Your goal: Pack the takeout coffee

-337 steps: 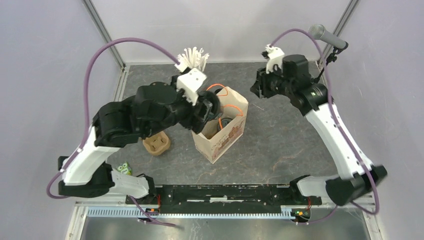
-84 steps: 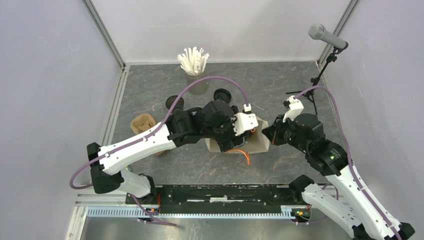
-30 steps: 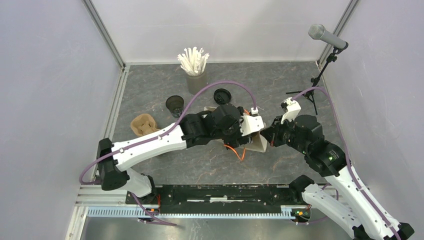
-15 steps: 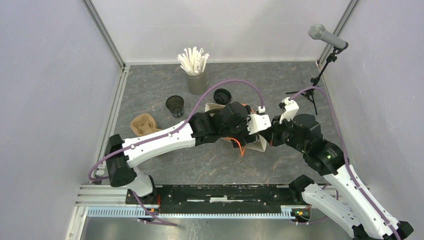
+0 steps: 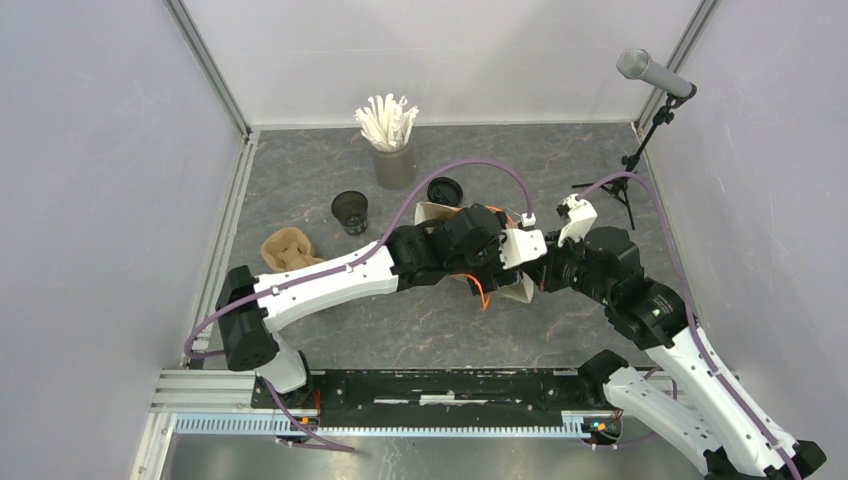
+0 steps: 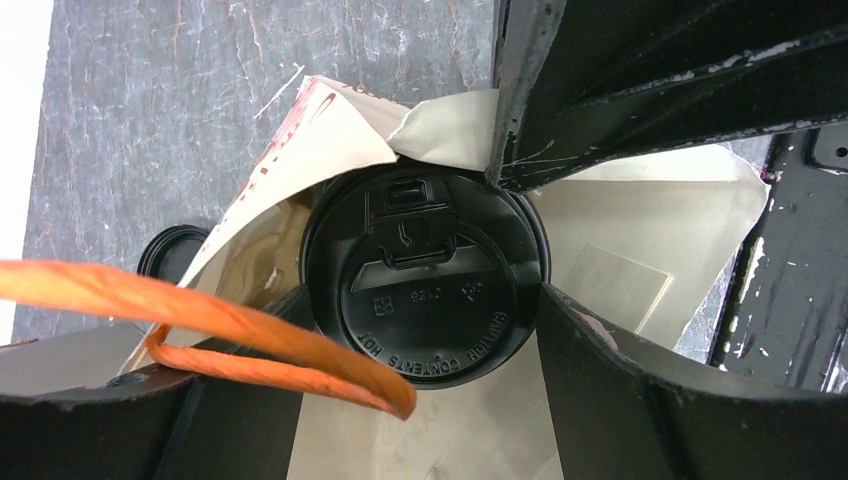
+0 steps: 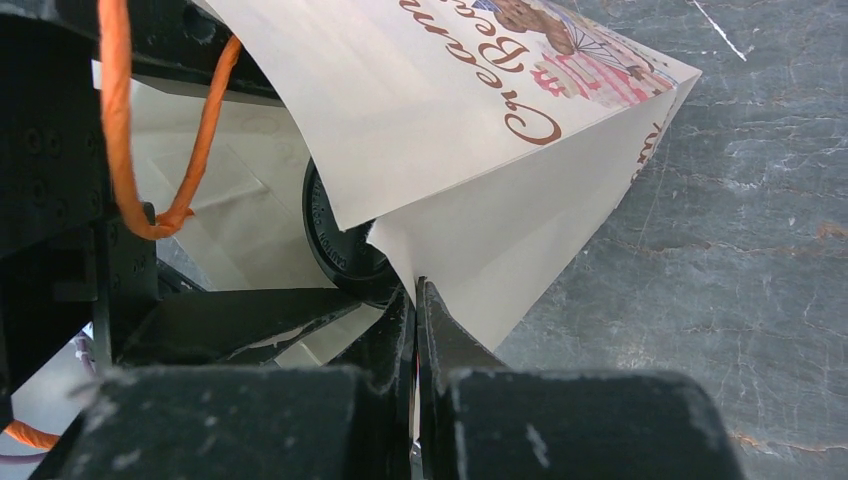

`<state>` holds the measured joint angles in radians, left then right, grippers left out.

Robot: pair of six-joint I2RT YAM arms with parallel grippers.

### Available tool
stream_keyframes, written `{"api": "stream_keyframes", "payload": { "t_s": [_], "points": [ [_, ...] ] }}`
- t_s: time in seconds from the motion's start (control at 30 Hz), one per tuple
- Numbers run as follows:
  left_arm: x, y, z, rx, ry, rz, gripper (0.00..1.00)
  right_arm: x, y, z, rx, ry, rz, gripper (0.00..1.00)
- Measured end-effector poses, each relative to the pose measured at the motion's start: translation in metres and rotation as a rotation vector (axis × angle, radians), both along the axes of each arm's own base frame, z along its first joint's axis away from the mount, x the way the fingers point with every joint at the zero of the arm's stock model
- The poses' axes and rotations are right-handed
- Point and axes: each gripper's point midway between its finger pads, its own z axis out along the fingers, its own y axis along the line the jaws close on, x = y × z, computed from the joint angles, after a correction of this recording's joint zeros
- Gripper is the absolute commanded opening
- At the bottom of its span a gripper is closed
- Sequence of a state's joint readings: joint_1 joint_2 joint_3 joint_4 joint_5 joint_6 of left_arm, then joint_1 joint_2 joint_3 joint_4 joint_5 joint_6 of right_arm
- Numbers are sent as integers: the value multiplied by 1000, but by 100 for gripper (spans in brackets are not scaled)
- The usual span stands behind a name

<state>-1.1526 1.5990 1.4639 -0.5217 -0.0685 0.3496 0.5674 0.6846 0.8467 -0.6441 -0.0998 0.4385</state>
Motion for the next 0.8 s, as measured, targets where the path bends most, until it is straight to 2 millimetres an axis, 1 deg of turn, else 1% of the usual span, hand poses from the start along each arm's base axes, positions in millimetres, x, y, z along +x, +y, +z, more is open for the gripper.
{"api": "stream_keyframes", "payload": {
  "t_s": [0.17, 0.37, 0.53, 0.63, 0.8],
  "points": [
    [1, -2, -4, 7, 2, 0, 36, 1, -1, 0, -6, -2, -8, 0],
    [2, -2, -4, 10, -10, -8, 36, 2, -3, 0, -9, -6, -16, 0],
    [1, 0, 1, 10, -13, -10, 37, 5, -6, -1, -20, -10, -39, 0],
    [-3, 8, 11, 2, -16, -11, 37, 4, -9, -1, -24, -14, -49, 0],
    [-15, 30, 45, -53, -32, -20, 37, 3, -10, -2, -26, -15, -51, 0]
  ]
}}
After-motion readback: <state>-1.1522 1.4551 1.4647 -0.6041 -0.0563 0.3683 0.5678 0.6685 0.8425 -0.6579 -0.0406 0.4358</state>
